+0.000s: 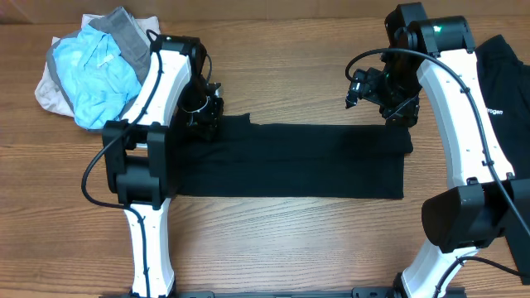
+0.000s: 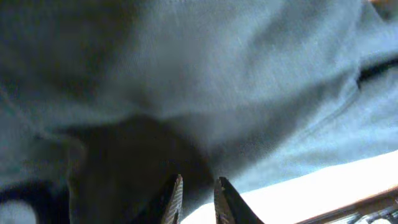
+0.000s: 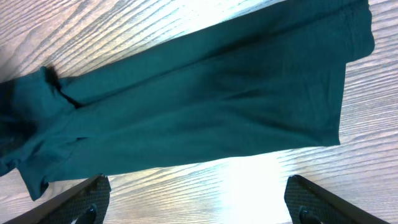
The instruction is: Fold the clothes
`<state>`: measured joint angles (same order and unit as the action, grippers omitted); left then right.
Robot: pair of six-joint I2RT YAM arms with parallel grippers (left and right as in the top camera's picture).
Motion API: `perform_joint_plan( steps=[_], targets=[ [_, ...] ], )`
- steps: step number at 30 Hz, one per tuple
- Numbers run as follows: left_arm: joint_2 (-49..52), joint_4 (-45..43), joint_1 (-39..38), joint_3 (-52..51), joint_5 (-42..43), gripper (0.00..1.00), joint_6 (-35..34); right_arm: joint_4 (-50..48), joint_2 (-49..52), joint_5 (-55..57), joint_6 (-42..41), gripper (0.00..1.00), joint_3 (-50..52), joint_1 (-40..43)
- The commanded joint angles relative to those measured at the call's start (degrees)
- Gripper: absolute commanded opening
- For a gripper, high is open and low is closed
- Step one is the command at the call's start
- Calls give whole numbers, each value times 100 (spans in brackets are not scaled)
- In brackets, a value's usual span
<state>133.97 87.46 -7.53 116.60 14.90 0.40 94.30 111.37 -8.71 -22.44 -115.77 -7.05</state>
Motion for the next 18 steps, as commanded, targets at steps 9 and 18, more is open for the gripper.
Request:
perform_joint_plan(
  steps=[9,18],
  targets=[
    [-273,286,20,83,-868,47,-407,48,-186,22,37,94,-4,24],
    [-208,184,236,13,-975,46,-468,59,-186,22,39,94,-4,24]
  ],
)
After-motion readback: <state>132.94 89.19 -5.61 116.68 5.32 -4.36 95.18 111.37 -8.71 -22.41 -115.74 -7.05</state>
